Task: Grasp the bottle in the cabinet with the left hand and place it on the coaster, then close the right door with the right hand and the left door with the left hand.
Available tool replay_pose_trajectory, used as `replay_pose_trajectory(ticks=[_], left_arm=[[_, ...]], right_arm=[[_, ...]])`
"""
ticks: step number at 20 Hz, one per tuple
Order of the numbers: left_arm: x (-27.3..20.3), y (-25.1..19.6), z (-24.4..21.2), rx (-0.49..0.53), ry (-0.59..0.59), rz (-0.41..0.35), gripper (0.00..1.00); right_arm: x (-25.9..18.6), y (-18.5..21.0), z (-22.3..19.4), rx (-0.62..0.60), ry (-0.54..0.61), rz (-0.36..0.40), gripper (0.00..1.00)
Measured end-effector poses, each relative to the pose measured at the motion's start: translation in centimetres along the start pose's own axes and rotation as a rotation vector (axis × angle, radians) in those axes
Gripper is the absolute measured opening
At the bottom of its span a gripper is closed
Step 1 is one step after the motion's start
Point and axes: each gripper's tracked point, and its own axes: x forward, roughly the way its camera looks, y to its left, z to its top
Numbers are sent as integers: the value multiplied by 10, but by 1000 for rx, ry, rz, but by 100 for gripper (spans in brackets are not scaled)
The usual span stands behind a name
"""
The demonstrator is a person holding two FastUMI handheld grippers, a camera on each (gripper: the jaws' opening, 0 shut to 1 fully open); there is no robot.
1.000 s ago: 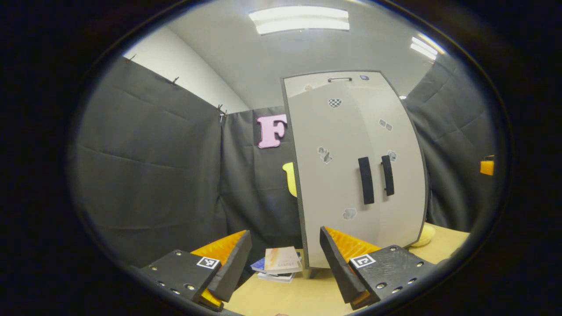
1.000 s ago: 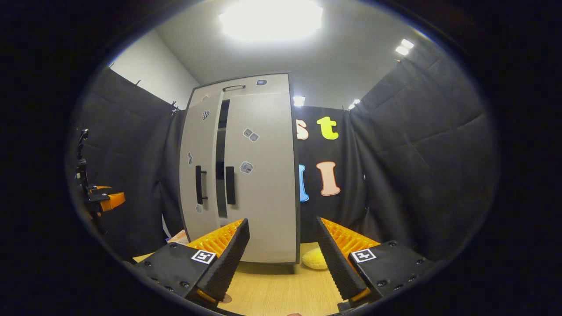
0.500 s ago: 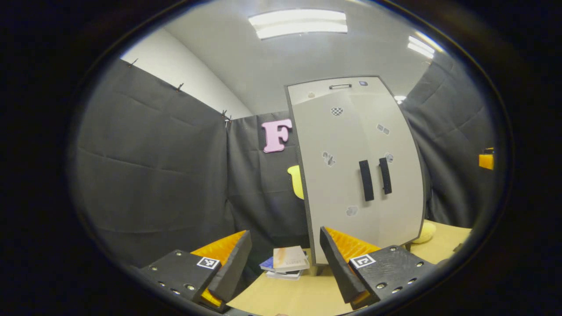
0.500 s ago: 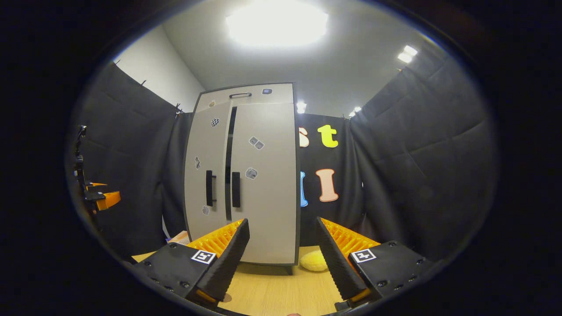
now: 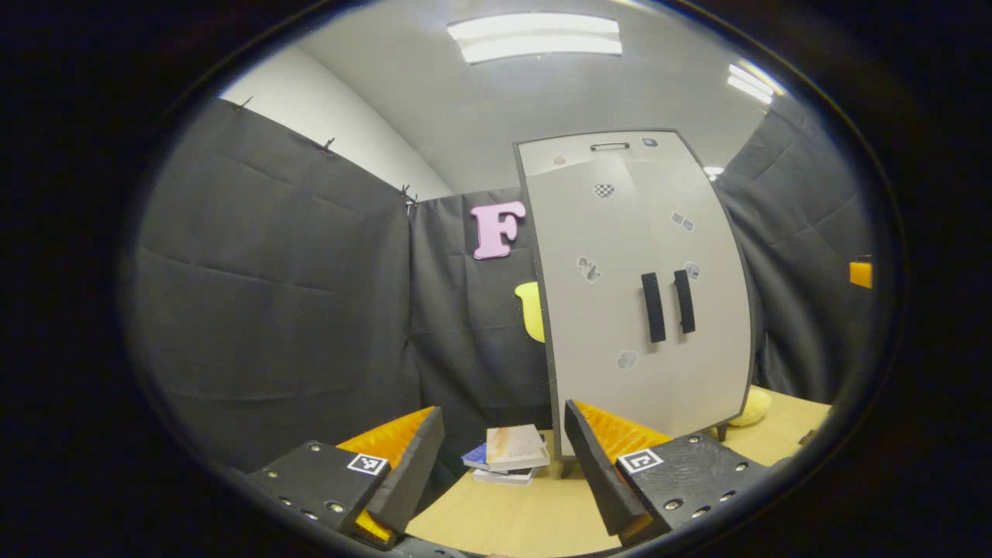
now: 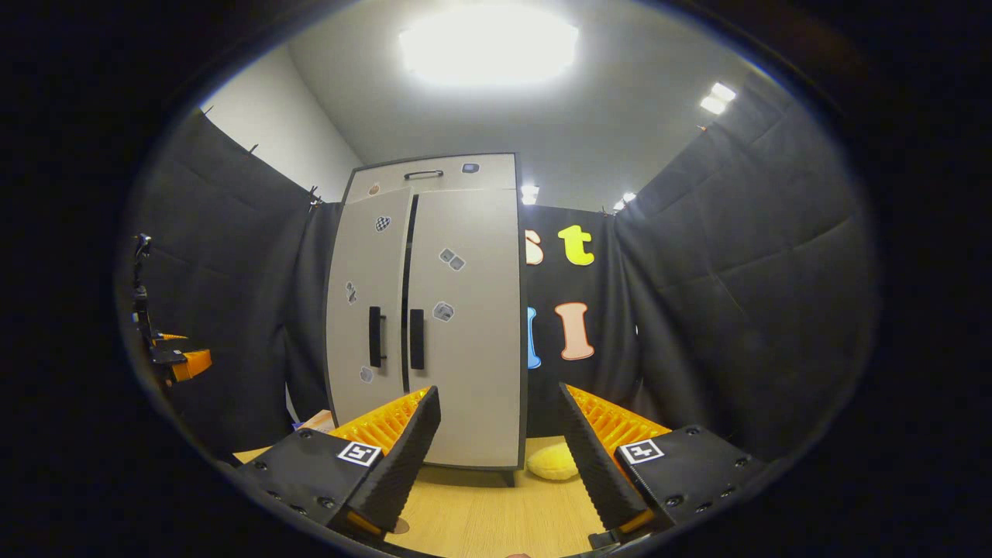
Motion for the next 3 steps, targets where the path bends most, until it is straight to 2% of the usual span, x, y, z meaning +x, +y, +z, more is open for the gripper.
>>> replay_pose_trajectory(ticks=[1,2,3], left_arm=[[-1,1,-1,-2,-4,6,92],[0,1,0,-5,-7,11,99],[-1,1,0,-6,-8,14,99]], right_arm=[[0,0,1,-4,-1,1,96],[0,0,1,-6,-2,2,96],[-1,-1,1,-8,-3,2,96]])
